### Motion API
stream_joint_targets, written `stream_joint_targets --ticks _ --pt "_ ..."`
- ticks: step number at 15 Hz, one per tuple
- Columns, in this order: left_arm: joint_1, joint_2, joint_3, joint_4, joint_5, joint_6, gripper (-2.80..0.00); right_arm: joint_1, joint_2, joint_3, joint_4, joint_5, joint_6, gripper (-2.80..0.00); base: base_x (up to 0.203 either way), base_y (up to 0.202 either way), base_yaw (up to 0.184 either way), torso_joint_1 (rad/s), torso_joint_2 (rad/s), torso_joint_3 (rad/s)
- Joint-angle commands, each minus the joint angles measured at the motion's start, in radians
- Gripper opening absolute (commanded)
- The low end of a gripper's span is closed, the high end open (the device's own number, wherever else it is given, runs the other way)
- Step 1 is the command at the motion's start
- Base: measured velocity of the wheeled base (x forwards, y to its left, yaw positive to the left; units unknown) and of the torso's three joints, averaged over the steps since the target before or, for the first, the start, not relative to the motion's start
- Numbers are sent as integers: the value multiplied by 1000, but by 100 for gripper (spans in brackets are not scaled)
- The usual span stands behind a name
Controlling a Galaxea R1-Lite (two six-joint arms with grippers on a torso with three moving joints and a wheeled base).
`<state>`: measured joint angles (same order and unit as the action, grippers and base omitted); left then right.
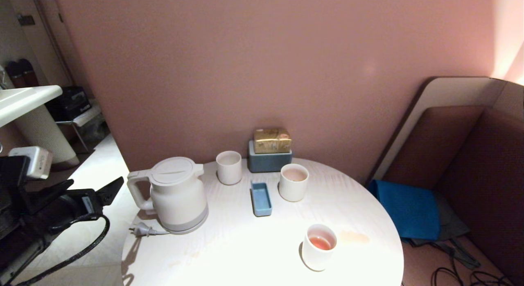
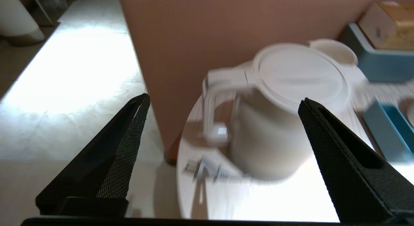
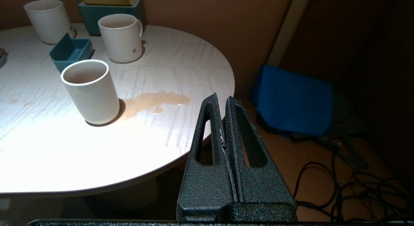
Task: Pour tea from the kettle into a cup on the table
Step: Pick up the cup
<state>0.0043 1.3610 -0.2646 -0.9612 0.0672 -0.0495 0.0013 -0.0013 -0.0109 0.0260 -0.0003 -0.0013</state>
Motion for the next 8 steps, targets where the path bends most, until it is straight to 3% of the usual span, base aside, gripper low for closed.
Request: stream_joint_targets --ticks 1,5,8 --pt "-1 -295 31 129 12 25 0 0 1 0 0 0 0 -280 0 0 0 0 0 0" --pt "-1 -668 46 337 189 145 0 0 1 0 0 0 0 -280 0 0 0 0 0 0" --pt "-1 -981 -14 671 231 196 0 0 1 0 0 0 0 -280 0 0 0 0 0 0"
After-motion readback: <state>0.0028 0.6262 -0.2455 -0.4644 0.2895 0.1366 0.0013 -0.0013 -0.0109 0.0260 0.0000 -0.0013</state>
